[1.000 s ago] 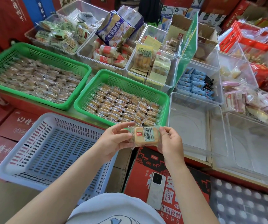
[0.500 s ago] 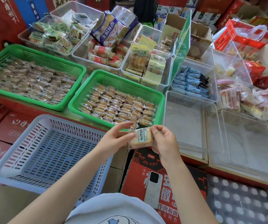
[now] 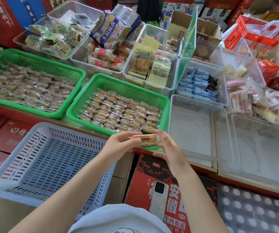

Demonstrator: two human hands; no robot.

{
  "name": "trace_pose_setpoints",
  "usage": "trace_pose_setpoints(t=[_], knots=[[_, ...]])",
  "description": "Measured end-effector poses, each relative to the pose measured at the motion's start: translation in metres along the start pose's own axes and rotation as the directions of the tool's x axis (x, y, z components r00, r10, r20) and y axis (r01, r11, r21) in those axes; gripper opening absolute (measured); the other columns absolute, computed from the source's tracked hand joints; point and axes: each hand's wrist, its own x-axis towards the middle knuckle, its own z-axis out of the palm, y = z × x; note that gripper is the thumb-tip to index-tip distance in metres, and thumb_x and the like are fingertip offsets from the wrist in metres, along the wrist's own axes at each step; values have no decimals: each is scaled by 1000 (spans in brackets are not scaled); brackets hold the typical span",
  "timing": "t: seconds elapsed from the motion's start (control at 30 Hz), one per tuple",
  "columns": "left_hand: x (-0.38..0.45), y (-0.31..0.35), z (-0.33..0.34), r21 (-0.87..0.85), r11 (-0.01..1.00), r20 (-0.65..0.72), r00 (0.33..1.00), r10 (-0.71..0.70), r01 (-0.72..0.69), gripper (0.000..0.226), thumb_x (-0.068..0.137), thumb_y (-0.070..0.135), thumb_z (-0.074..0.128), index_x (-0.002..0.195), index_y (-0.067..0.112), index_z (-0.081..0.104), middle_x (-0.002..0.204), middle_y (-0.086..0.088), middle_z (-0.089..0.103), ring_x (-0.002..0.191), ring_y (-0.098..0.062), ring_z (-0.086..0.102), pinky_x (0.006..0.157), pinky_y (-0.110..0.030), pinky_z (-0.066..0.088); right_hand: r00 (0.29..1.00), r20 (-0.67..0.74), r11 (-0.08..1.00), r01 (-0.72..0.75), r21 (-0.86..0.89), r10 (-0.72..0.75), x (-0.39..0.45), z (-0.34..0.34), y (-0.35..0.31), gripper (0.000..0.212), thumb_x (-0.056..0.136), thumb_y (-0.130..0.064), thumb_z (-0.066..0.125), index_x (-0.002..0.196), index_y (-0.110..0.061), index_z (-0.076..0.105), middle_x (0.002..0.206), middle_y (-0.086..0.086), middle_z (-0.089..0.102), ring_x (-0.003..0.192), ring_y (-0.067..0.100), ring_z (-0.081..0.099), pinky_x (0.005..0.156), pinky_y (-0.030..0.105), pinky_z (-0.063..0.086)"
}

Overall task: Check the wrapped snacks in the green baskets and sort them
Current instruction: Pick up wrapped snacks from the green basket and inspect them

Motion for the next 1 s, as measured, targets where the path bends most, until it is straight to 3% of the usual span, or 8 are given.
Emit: trace_pose_setpoints(t=[0.17, 0.4, 0.5, 0.57, 0.67, 0.77, 0.9, 1.0], knots=[[18, -1, 7, -106, 989, 67, 993, -99, 106, 22, 98, 29, 63, 116, 26, 76, 113, 2, 75, 111, -17, 68, 93, -37, 59, 1000, 6, 999, -25, 35, 25, 15, -15, 5, 20, 100, -30, 57, 109, -19, 71, 109, 10, 71, 109, 30, 64, 88, 45, 56], [49, -18, 10, -146, 970, 135, 975, -175, 194, 25, 99, 26, 61, 121, 25, 74, 116, -2, 75, 117, -26, 65, 88, -32, 58, 994, 63, 995, -88, -49, 91, 41, -36, 6, 18, 97, -21, 58, 106, -24, 74, 108, 4, 73, 108, 22, 66, 95, 44, 56], [66, -24, 10, -40, 985, 70, 984, -166, 169, 34, 92, 37, 68, 126, 31, 69, 110, 5, 76, 113, -22, 68, 89, -32, 57, 996, 18, 996, -89, -16, 90, 53, -39, 5, 16, 95, -13, 63, 106, -22, 70, 113, 9, 66, 103, 24, 68, 88, 40, 59], [81, -28, 6, 261, 961, -33, 996, -87, 93, 58, 86, 49, 72, 140, 35, 56, 119, 13, 71, 112, -12, 66, 95, -33, 55, 994, -87, 991, -74, -109, 64, 64, -40, 7, 14, 93, -14, 66, 102, -26, 67, 112, 5, 62, 99, 22, 67, 82, 38, 61], [101, -35, -2, 785, 618, 15, 998, 55, -46, 69, 92, 59, 61, 152, 31, 41, 148, 11, 48, 136, -12, 45, 112, -35, 37, 971, -229, 909, -34, -416, -69, 83, -43, 9, 9, 91, -30, 68, 97, -32, 62, 108, -4, 56, 89, 9, 59, 73, 28, 54], [115, -53, -6, 941, 283, 206, 978, -40, -187, 68, 98, 66, 40, 157, 33, 31, 168, 7, 20, 155, -17, 12, 125, -40, 10, 951, -220, 760, 22, -650, -215, 99, -36, 16, 13, 92, -36, 67, 99, -27, 62, 102, -6, 50, 81, 3, 54, 68, 24, 46], [118, -72, -8, 966, 162, 225, 963, -147, -201, 80, 91, 78, 8, 158, 37, 24, 169, 8, 10, 157, -16, -2, 124, -47, 1, 908, -144, 468, 63, -881, -392, 121, -13, 36, 18, 92, -35, 67, 90, -18, 59, 94, -1, 50, 79, 21, 56, 60, 30, 48], [118, -74, -8, 970, 138, 219, 967, -127, -201, 96, 78, 79, -9, 158, 38, 24, 169, 8, 10, 157, -16, -2, 124, -47, 1, 914, -95, 383, 70, -921, -395, 132, 0, 50, 25, 82, -31, 79, 84, -13, 62, 86, 5, 56, 71, 24, 59, 55, 32, 46]])
